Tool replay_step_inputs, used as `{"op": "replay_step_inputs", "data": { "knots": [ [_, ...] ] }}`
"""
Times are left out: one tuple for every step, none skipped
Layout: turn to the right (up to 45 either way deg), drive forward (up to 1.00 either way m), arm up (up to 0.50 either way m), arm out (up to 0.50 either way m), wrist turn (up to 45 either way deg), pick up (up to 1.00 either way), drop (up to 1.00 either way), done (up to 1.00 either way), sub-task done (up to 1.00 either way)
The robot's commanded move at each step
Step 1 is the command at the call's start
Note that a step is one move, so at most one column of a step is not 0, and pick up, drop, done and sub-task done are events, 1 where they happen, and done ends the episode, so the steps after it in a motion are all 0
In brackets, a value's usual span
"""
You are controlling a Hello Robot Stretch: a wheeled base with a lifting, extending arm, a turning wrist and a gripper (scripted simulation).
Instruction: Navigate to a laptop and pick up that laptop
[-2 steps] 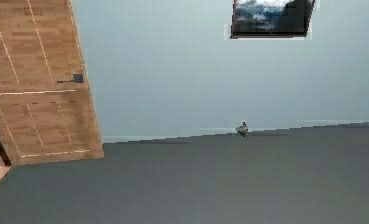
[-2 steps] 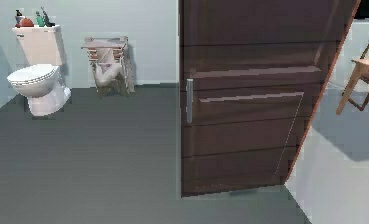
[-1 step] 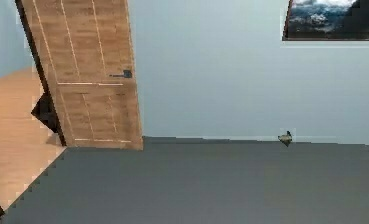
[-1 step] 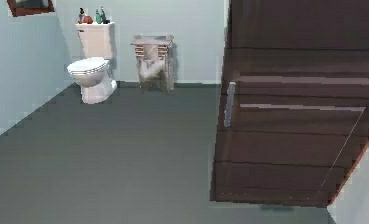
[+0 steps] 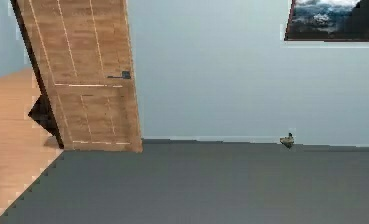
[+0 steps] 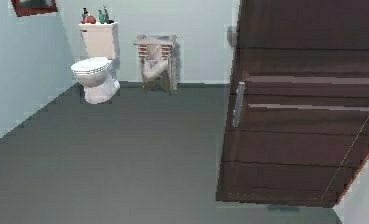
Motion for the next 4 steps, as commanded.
{"op": "replay_step_inputs", "data": {
  "knots": [
    [-24.0,0.00,0.00,0.00,0.0,0.00,0.00,0.00,0.00],
    [0.0,1.00,0.00,0.00,0.0,0.00,0.00,0.00,0.00],
    [0.0,0.50,0.00,0.00,0.0,0.00,0.00,0.00,0.00],
    [-45.0,0.00,0.00,0.00,0.0,0.00,0.00,0.00,0.00]
  ]
}}
